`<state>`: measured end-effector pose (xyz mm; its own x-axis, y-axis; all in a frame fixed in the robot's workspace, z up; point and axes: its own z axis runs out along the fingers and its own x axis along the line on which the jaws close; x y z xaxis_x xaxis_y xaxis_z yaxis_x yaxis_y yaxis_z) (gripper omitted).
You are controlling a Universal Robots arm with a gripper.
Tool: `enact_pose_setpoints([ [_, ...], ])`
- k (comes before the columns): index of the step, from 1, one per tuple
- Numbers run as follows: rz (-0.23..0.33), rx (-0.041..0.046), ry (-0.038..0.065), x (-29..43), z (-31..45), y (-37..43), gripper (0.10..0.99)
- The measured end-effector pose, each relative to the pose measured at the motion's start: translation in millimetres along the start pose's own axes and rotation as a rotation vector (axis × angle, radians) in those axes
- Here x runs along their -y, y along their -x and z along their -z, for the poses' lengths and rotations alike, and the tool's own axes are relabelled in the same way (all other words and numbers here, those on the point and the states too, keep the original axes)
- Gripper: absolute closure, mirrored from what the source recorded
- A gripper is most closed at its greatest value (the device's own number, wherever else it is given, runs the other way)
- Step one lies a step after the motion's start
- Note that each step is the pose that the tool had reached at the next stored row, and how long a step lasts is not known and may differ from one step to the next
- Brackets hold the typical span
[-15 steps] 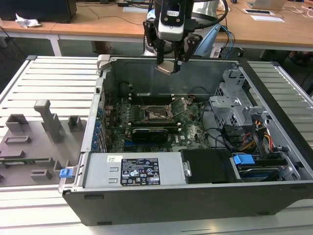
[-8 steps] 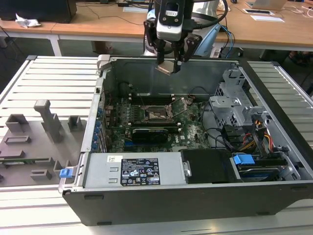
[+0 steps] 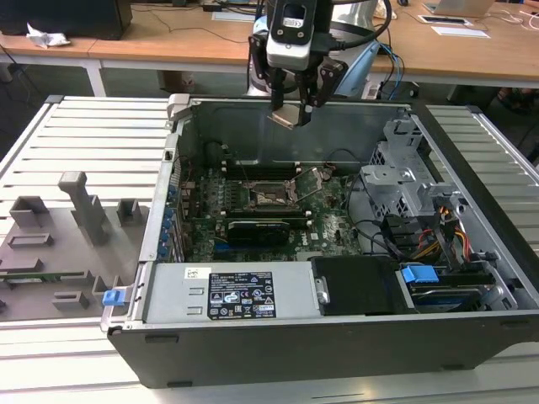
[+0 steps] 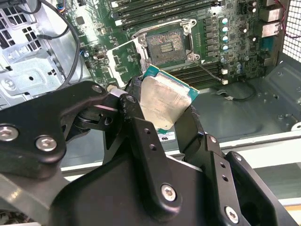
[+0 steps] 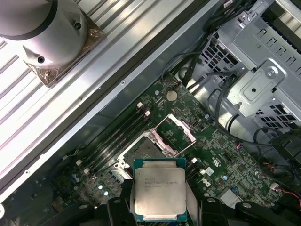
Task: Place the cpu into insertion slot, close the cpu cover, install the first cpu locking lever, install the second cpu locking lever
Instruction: 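Place the cpu into insertion slot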
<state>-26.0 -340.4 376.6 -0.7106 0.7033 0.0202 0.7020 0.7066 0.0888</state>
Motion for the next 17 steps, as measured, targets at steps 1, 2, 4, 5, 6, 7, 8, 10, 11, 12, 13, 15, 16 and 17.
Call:
enact_pose_setpoints([
  [1, -0.008, 0.0007, 0.0, 0.0, 0.0, 0.0, 0.557],
  [2, -0.012, 0.0011, 0.0, 0.0, 0.0, 0.0, 0.557],
  [4, -0.024, 0.0022, 0.001, 0.0, -0.1, 0.0, 0.557],
  [5, -0.031, 0.0028, 0.001, 0.0, -0.1, 0.0, 0.557],
  [6, -0.035, 0.0031, 0.001, 0.0, -0.1, 0.0, 0.557],
  [7, -0.039, 0.0035, 0.001, 0.0, -0.1, 0.0, 0.557],
  [8, -0.043, 0.0038, 0.001, 0.0, -0.1, 0.0, 0.557],
  [10, -0.049, 0.0044, 0.001, 0.0, -0.1, 0.0, 0.557],
  [11, -0.053, 0.0048, 0.001, 0.0, -0.1, 0.0, 0.557],
  [12, -0.059, 0.0053, 0.001, 0.0, -0.1, 0.0, 0.557],
  [13, -0.063, 0.0056, 0.001, 0.0, -0.1, 0.0, 0.557],
  [15, -0.07, 0.0062, 0.001, 0.0, -0.2, 0.0, 0.557],
  [16, -0.073, 0.0065, 0.001, 0.0, -0.2, 0.0, 0.557],
  [17, -0.076, 0.0068, 0.002, 0.0, -0.2, 0.0, 0.557],
])
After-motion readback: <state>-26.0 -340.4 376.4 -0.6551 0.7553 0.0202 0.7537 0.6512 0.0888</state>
